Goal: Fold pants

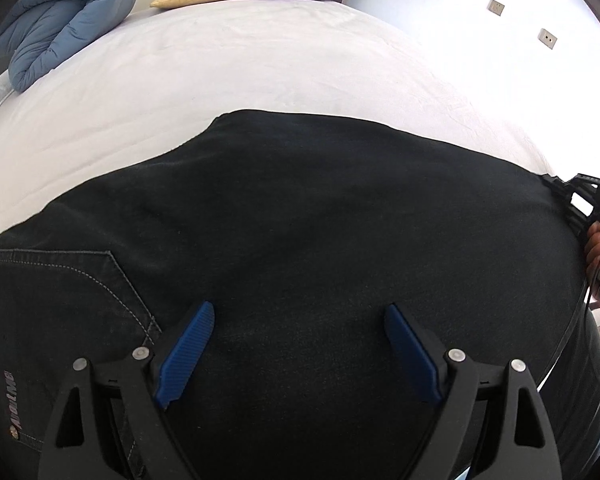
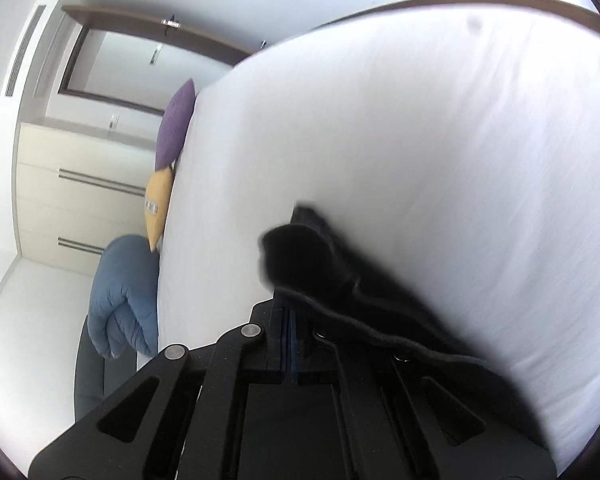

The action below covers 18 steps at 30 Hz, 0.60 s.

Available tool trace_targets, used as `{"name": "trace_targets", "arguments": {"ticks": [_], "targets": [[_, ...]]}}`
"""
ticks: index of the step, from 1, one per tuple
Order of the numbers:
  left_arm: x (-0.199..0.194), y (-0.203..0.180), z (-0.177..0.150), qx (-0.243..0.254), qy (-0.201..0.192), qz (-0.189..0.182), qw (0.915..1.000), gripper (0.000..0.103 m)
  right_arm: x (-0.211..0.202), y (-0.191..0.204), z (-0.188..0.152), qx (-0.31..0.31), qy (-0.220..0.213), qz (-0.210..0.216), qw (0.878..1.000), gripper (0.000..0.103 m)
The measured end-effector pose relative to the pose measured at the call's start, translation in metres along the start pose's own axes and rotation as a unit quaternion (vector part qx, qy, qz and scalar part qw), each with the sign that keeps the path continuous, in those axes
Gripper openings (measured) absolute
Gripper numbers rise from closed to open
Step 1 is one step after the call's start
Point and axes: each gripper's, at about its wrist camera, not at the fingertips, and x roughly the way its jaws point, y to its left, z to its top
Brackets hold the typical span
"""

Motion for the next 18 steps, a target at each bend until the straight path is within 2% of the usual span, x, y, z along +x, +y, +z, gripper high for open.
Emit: {"name": "trace_targets", "arguments": {"ticks": [2,3,5,8,9,11,12,13,14,15,17,18], "targets": [[-0.003,0.009,0.014,-0.005,0.009,0.010,0.9999,0.087,-0.008,0.010,0.002,-0.010,-0.013,-0.036,0.999,0.000],[-0.007,0.008,0.019,-0.010,0.005,0.012,0.9999,0.082,-0.015,0.020,-0.003,-0.019,-0.022,-0.042,0.999,0.000],[-0.024,0.000,0.033,-0.016,-0.029,-0.006,0.9994,0.082,-0.025,0.043,-0.019,-0.047,-0.008,0.014,0.999,0.002],[-0.024,-0.025,0.059,-0.008,-0.051,-0.060,0.9968,0.082,-0.011,0.082,-0.076,-0.095,0.073,0.103,0.987,0.002],[-0.019,-0.035,0.066,-0.002,-0.051,-0.078,0.9956,0.082,0.002,0.088,-0.097,-0.105,0.102,0.113,0.983,0.002],[0.005,-0.059,0.081,0.017,-0.034,-0.121,0.9919,0.070,0.037,0.096,-0.139,-0.114,0.157,0.103,0.976,0.002],[0.019,-0.069,0.086,0.030,-0.020,-0.133,0.9904,0.057,0.052,0.090,-0.152,-0.107,0.177,0.086,0.975,0.002],[0.037,-0.081,0.090,0.045,0.003,-0.142,0.9888,0.049,0.066,0.079,-0.159,-0.093,0.197,0.074,0.973,0.002],[0.049,-0.087,0.092,0.054,0.018,-0.146,0.9876,0.048,0.079,0.069,-0.163,-0.084,0.215,0.059,0.971,0.000],[0.062,-0.090,0.094,0.064,0.027,-0.139,0.9878,0.045,0.086,0.063,-0.166,-0.086,0.211,0.064,0.972,0.000],[0.069,-0.084,0.099,0.073,0.019,-0.139,0.9874,0.032,0.084,0.060,-0.162,-0.091,0.199,0.065,0.974,0.000],[0.071,-0.076,0.104,0.071,0.022,-0.140,0.9874,0.010,0.081,0.059,-0.157,-0.090,0.195,0.057,0.975,0.000]]}}
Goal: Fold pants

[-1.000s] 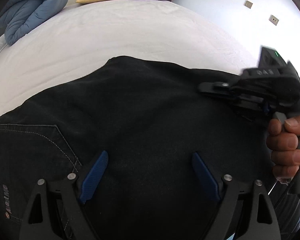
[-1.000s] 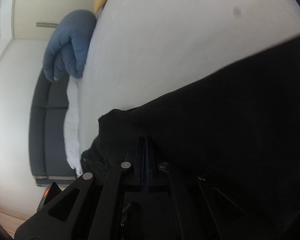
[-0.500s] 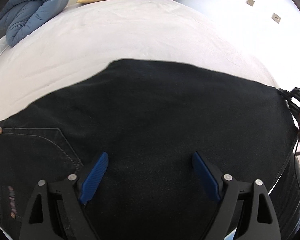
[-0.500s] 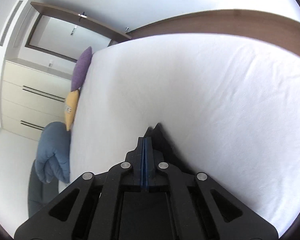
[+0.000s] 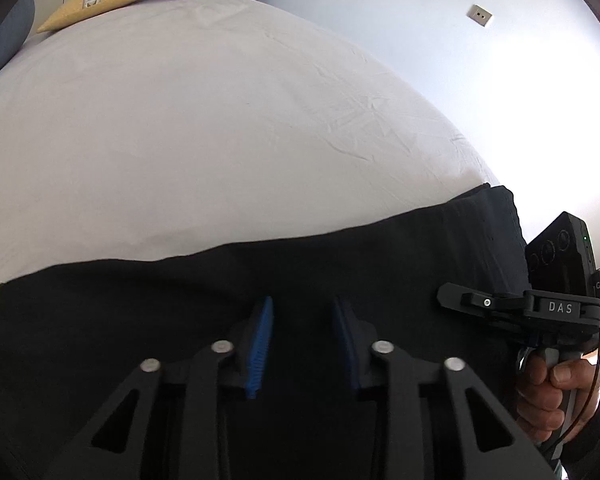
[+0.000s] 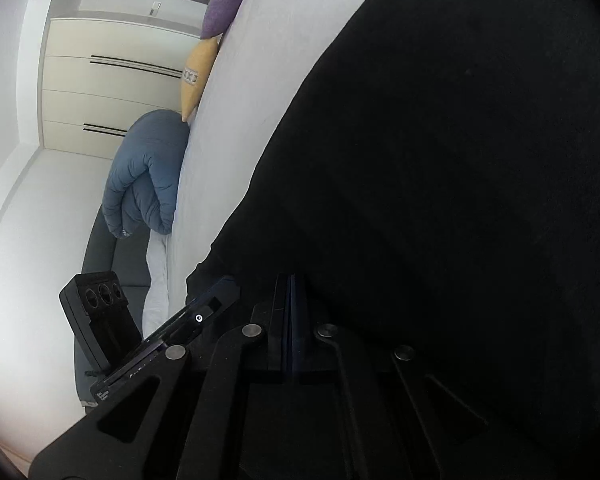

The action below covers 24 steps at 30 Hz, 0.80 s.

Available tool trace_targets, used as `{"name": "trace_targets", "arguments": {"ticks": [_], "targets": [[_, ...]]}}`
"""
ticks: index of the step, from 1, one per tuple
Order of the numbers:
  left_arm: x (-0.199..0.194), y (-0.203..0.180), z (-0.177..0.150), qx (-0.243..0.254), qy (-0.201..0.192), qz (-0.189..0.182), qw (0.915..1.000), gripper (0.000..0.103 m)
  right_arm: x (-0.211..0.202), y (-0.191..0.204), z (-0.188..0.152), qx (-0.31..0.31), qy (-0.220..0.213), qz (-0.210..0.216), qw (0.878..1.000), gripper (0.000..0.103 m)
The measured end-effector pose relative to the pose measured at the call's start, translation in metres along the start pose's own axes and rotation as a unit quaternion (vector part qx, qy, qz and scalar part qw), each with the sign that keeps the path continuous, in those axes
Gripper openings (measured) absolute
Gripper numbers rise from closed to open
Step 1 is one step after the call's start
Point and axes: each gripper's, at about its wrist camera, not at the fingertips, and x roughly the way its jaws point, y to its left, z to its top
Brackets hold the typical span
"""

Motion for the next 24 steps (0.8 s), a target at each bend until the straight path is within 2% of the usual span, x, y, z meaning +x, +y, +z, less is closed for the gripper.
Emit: {"name": "trace_targets", "arguments": {"ticks": [1,3,5,8,11,13,17,18,19,21,22,23,24], "targets": [[0.000,0.010,0.001,-0.001,0.005,0.001,1.0000,0.006,-0.006,-0.005,0.004,0.002,-0.003,-0.004,1.000,0.000],[-0.001,0.038,0.000,-0.011,0.013,-0.043,0.9989,0.006,-0.027,-0.021,0.013,0.014,-0.018,-0.002,1.000,0.000],[-0.007,0.062,-0.004,-0.025,0.011,-0.066,0.9974,0.006,-0.042,-0.027,0.020,0.018,-0.033,-0.005,0.999,0.000],[-0.016,0.094,-0.012,-0.050,-0.007,-0.080,0.9955,0.006,-0.060,-0.031,0.008,0.015,-0.053,-0.012,0.998,0.000],[-0.034,0.126,-0.016,-0.096,-0.026,-0.080,0.9919,0.006,-0.073,-0.035,0.005,0.019,-0.076,-0.028,0.997,0.000],[-0.045,0.144,-0.029,-0.112,-0.033,-0.068,0.9908,0.006,-0.095,-0.046,0.012,0.023,-0.092,-0.042,0.995,0.000],[-0.074,0.164,-0.048,-0.141,-0.056,-0.044,0.9875,0.005,-0.109,-0.047,0.018,0.024,-0.122,-0.078,0.989,0.000],[-0.085,0.173,-0.056,-0.151,-0.062,-0.006,0.9865,0.005,-0.109,-0.042,0.017,0.023,-0.134,-0.095,0.986,0.000],[-0.097,0.184,-0.066,-0.167,-0.071,0.000,0.9835,0.005,-0.117,-0.042,0.016,0.029,-0.144,-0.111,0.983,0.000],[-0.121,0.203,-0.083,-0.199,-0.083,0.040,0.9756,0.005,-0.132,-0.034,0.012,0.028,-0.158,-0.137,0.977,0.000],[-0.136,0.207,-0.094,-0.218,-0.094,0.049,0.9702,0.000,-0.135,-0.024,0.007,0.017,-0.161,-0.155,0.975,0.000],[-0.149,0.207,-0.101,-0.228,-0.108,0.041,0.9669,0.000,-0.140,-0.011,0.002,-0.003,-0.157,-0.152,0.976,0.000],[-0.156,0.197,-0.105,-0.228,-0.119,0.026,0.9660,0.000,-0.147,-0.003,-0.005,-0.016,-0.147,-0.130,0.980,0.000]]}}
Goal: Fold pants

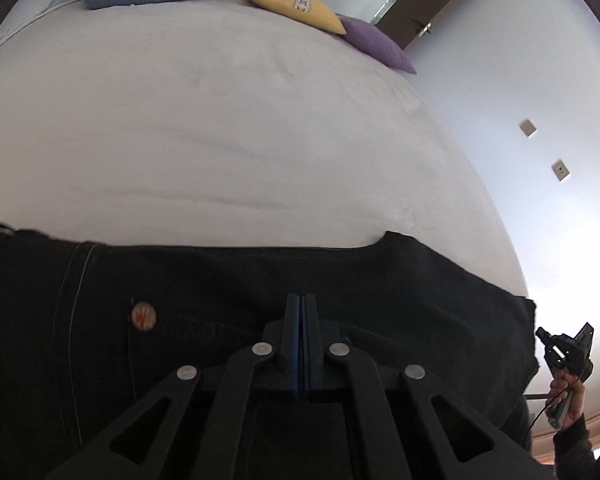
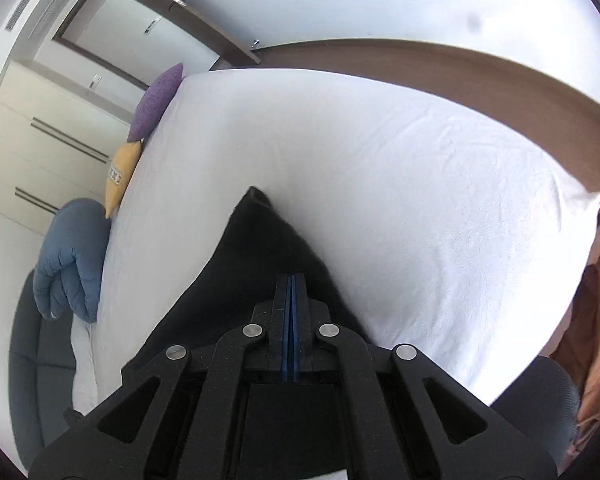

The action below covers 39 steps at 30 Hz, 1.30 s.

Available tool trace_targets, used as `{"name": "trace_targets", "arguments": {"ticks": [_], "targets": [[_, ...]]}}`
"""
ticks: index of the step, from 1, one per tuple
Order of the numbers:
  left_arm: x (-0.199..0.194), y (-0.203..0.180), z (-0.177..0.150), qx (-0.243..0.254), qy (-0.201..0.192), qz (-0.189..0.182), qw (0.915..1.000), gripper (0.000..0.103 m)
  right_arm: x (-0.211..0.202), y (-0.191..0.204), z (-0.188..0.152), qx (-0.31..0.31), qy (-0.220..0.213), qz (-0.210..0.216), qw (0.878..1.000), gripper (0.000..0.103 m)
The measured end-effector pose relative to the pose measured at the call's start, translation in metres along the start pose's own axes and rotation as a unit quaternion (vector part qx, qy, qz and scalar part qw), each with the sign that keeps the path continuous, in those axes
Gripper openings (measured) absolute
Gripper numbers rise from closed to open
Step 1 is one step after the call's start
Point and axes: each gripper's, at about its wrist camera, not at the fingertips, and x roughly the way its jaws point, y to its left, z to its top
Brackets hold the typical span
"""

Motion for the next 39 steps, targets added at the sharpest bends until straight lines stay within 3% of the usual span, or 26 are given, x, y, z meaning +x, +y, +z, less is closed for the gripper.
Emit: {"name": "trace_targets", "arguments": {"ticks": [3,6,7,9,11,13,16,18,21,24,26,28,29,30,32,33,34,35,36,37,38,39], "targets": [[-0.007,-0.070,-0.032,0.039,-0.003,-0.076,0.9963,0.000,0.021,0.061,-0.049,-0.046,0.058,0.086,0.994,0.000],[0.019,-0.148,-0.075,0.081,0.031,-0.119,0.9891,0.000,0.073,0.121,-0.122,-0.071,0.153,0.154,0.973,0.000],[0.037,-0.168,-0.090,0.089,0.052,-0.129,0.9863,0.000,0.092,0.133,-0.147,-0.083,0.190,0.156,0.966,0.000],[0.067,-0.182,-0.116,0.092,0.091,-0.114,0.9851,0.000,0.123,0.140,-0.180,-0.094,0.229,0.145,0.958,0.000],[0.086,-0.172,-0.134,0.071,0.109,-0.103,0.9862,0.003,0.136,0.114,-0.194,-0.066,0.252,0.128,0.957,0.000],[0.081,-0.149,-0.138,0.018,0.102,-0.138,0.9851,0.005,0.125,0.089,-0.183,-0.038,0.227,0.140,0.963,0.000],[0.069,-0.132,-0.136,0.008,0.095,-0.139,0.9856,0.005,0.094,0.036,-0.147,-0.014,0.170,0.116,0.979,0.000],[0.058,-0.114,-0.134,0.002,0.084,-0.128,0.9882,0.005,0.063,-0.014,-0.124,0.025,0.128,0.107,0.986,0.000],[0.035,-0.079,-0.135,-0.034,0.062,-0.109,0.9915,0.004,0.029,-0.057,-0.093,0.062,0.058,0.068,0.994,0.000],[0.017,-0.047,-0.133,-0.063,0.048,-0.102,0.9917,0.005,-0.008,-0.099,-0.057,0.086,0.008,0.045,0.995,0.000],[0.008,-0.039,-0.130,-0.058,0.044,-0.079,0.9943,0.005,-0.035,-0.114,-0.040,0.078,-0.029,-0.011,0.996,0.000],[-0.004,-0.037,-0.126,-0.050,0.041,-0.058,0.9962,0.004,-0.060,-0.139,-0.029,0.100,-0.056,-0.028,0.993,0.000],[-0.009,-0.037,-0.123,-0.048,0.039,-0.051,0.9968,0.004,-0.072,-0.145,-0.028,0.112,-0.063,-0.030,0.991,0.000],[-0.014,-0.040,-0.122,-0.045,0.033,-0.042,0.9975,0.005,-0.082,-0.144,-0.028,0.103,-0.070,-0.027,0.992,0.007],[-0.026,-0.051,-0.118,-0.035,0.016,-0.022,0.9990,0.017,-0.081,-0.108,-0.043,0.070,-0.064,-0.006,0.995,0.007],[-0.032,-0.061,-0.116,-0.028,0.003,-0.028,0.9992,0.028,-0.082,-0.092,-0.030,0.056,-0.052,0.009,0.997,0.008],[-0.035,-0.071,-0.112,-0.025,-0.009,-0.037,0.9990,0.034,-0.089,-0.091,-0.036,0.041,-0.038,0.023,0.998,0.012],[-0.035,-0.088,-0.109,-0.017,-0.019,-0.051,0.9984,0.045,-0.080,-0.070,-0.049,0.027,-0.029,0.037,0.999,0.016],[-0.031,-0.103,-0.107,-0.008,-0.021,-0.059,0.9980,0.056,-0.075,-0.058,-0.059,0.022,-0.023,0.049,0.998,0.033],[-0.022,-0.122,-0.105,0.005,-0.019,-0.066,0.9977,0.062,-0.069,-0.053,-0.068,0.031,-0.023,0.066,0.997,0.069],[-0.015,-0.134,-0.104,0.011,-0.014,-0.061,0.9980,0.062,-0.066,-0.051,-0.076,0.047,-0.030,0.078,0.995,0.086],[-0.002,-0.150,-0.104,0.022,-0.006,-0.066,0.9976,0.062,-0.069,-0.043,-0.081,0.065,-0.038,0.079,0.994,0.095]]}}
